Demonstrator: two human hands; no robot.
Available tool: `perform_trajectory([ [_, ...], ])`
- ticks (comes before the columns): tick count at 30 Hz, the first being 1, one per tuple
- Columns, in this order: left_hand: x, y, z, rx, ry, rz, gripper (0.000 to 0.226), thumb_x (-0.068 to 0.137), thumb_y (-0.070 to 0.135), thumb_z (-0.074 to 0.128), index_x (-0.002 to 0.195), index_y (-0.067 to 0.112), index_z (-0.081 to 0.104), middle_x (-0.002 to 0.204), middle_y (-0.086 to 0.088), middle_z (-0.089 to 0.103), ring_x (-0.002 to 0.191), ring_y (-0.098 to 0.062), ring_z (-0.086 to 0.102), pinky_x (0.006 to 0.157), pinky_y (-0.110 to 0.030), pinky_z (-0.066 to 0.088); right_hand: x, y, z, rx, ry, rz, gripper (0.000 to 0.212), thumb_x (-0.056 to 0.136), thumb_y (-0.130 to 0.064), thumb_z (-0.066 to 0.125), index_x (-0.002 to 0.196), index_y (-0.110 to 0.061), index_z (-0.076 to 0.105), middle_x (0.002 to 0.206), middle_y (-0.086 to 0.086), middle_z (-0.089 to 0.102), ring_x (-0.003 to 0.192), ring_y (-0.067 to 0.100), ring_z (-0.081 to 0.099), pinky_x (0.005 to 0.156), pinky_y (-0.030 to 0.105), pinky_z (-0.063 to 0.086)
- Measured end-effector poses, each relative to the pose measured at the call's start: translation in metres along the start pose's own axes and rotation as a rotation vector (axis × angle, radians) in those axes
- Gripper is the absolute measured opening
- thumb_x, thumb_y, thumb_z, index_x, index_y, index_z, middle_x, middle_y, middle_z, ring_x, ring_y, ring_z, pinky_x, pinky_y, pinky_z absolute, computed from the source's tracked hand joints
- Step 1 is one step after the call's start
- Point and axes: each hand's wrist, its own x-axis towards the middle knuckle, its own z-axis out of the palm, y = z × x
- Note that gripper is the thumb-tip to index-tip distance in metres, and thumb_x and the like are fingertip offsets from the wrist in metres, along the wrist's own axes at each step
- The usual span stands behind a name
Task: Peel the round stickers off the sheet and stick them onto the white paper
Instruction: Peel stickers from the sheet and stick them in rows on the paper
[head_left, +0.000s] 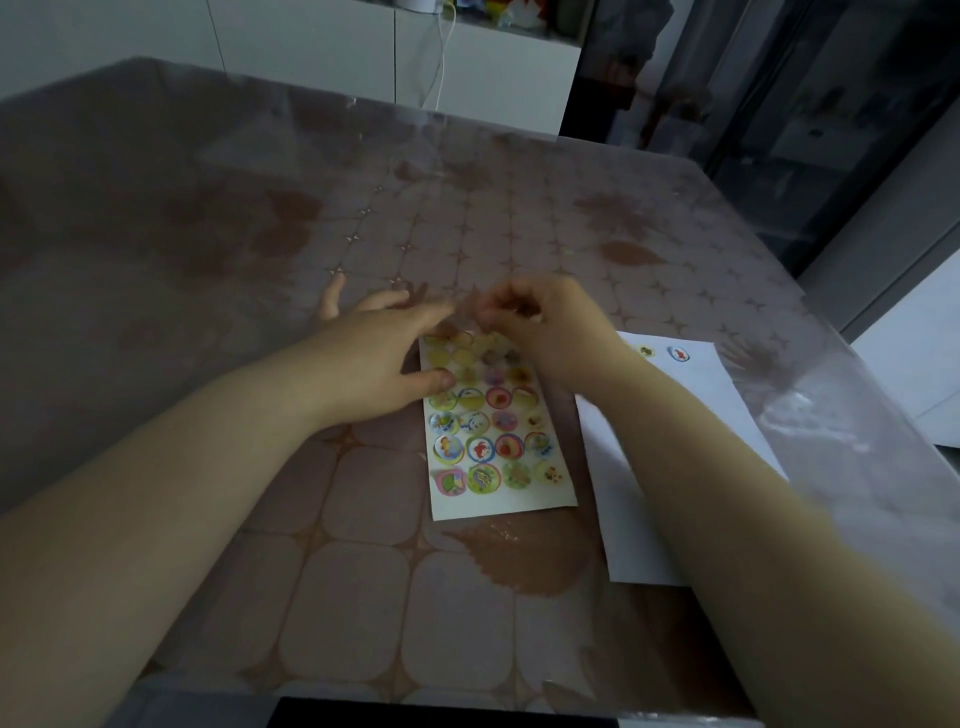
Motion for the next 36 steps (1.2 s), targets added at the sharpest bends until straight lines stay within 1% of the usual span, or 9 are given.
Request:
perform_trajectory([
  [3, -0.001, -0.001, 0.001, -0.006, 0.017, 0.037, 0.057, 0.083, 0.048, 0.05, 0.136, 0.037, 0.03, 0.138, 0.014, 0.042, 0.138, -0.009, 0.014, 0.108, -0.048, -0.016, -0.007, -0.003, -0.054, -0.017, 0.034, 0.11, 0.003, 0.081, -0.024, 0.068, 0.084, -0.024, 0.069, 0.078, -0.013, 0.065, 0.066, 0.002, 0.055, 0.059, 0.012, 0.039],
  [6, 0.0, -0.004, 0.002, -0.02, 0.013, 0.097, 0.055, 0.08, 0.057, 0.039, 0.132, 0.04, 0.036, 0.138, 0.015, 0.042, 0.137, -0.01, 0.016, 0.109, -0.049, -0.014, -0.022, 0.012, -0.106, -0.204, -0.006, 0.281, 0.008, 0.074, -0.033, 0.073, 0.081, -0.032, 0.071, 0.084, -0.02, 0.066, 0.083, 0.0, 0.058, 0.077, 0.018, 0.039],
  [8, 0.001, -0.004, 0.003, -0.028, 0.014, 0.137, 0.06, 0.073, 0.056, 0.033, 0.13, 0.041, 0.038, 0.138, 0.019, 0.04, 0.136, -0.008, 0.017, 0.108, -0.047, -0.014, -0.033, 0.027, -0.108, -0.244, -0.05, 0.377, 0.009, 0.072, -0.031, 0.075, 0.08, -0.03, 0.072, 0.086, -0.015, 0.069, 0.087, 0.004, 0.059, 0.084, 0.023, 0.04],
  [13, 0.004, -0.003, 0.008, -0.031, 0.009, 0.177, 0.058, 0.074, 0.053, 0.031, 0.13, 0.04, 0.04, 0.129, 0.035, 0.028, 0.136, -0.003, 0.015, 0.108, -0.044, -0.014, -0.049, 0.05, -0.079, -0.059, 0.05, 0.48, 0.003, 0.076, -0.029, 0.072, 0.078, -0.027, 0.07, 0.076, -0.014, 0.062, 0.073, 0.006, 0.052, 0.063, 0.017, 0.036],
  [18, 0.005, -0.007, 0.009, -0.031, 0.031, 0.196, 0.073, 0.065, 0.069, 0.019, 0.128, 0.04, 0.042, 0.128, 0.036, 0.028, 0.135, -0.003, 0.017, 0.108, -0.043, -0.012, -0.05, 0.05, -0.076, -0.048, 0.061, 0.485, 0.003, 0.081, -0.029, 0.068, 0.081, -0.026, 0.07, 0.071, -0.016, 0.059, 0.061, 0.0, 0.051, 0.052, 0.011, 0.035],
  [23, 0.006, -0.005, 0.01, -0.015, 0.031, 0.19, 0.078, 0.062, 0.07, 0.015, 0.129, 0.04, 0.042, 0.128, 0.035, 0.028, 0.134, -0.004, 0.017, 0.108, -0.042, -0.011, -0.048, 0.053, -0.073, -0.066, 0.054, 0.481, 0.006, 0.078, -0.027, 0.071, 0.082, -0.023, 0.071, 0.071, -0.016, 0.058, 0.062, 0.001, 0.049, 0.054, 0.011, 0.035],
  [27, 0.005, -0.006, 0.01, -0.019, 0.036, 0.201, 0.078, 0.062, 0.069, 0.016, 0.128, 0.039, 0.043, 0.128, 0.034, 0.028, 0.134, -0.005, 0.018, 0.108, -0.043, -0.011, -0.045, 0.054, -0.071, -0.1, 0.07, 0.476, 0.011, 0.077, -0.024, 0.072, 0.087, -0.021, 0.07, 0.072, -0.017, 0.054, 0.062, 0.0, 0.047, 0.047, 0.003, 0.036],
  [31, 0.005, -0.006, 0.009, -0.021, 0.033, 0.214, 0.074, 0.065, 0.069, 0.019, 0.129, 0.038, 0.042, 0.129, 0.034, 0.026, 0.135, -0.004, 0.017, 0.108, -0.041, -0.011, -0.041, 0.06, -0.069, -0.092, 0.106, 0.492, 0.028, 0.072, -0.025, 0.076, 0.096, -0.026, 0.06, 0.077, -0.008, 0.049, 0.067, 0.005, 0.045, 0.062, 0.018, 0.038],
  [36, 0.004, -0.004, 0.008, -0.057, 0.029, 0.211, 0.058, 0.074, 0.052, 0.033, 0.129, 0.037, 0.043, 0.13, 0.034, 0.026, 0.13, 0.003, 0.014, 0.107, -0.037, -0.013, -0.041, 0.064, -0.064, -0.094, 0.153, 0.444, 0.022, 0.074, -0.02, 0.075, 0.093, -0.018, 0.064, 0.069, -0.006, 0.049, 0.062, 0.007, 0.044, 0.059, 0.019, 0.036],
])
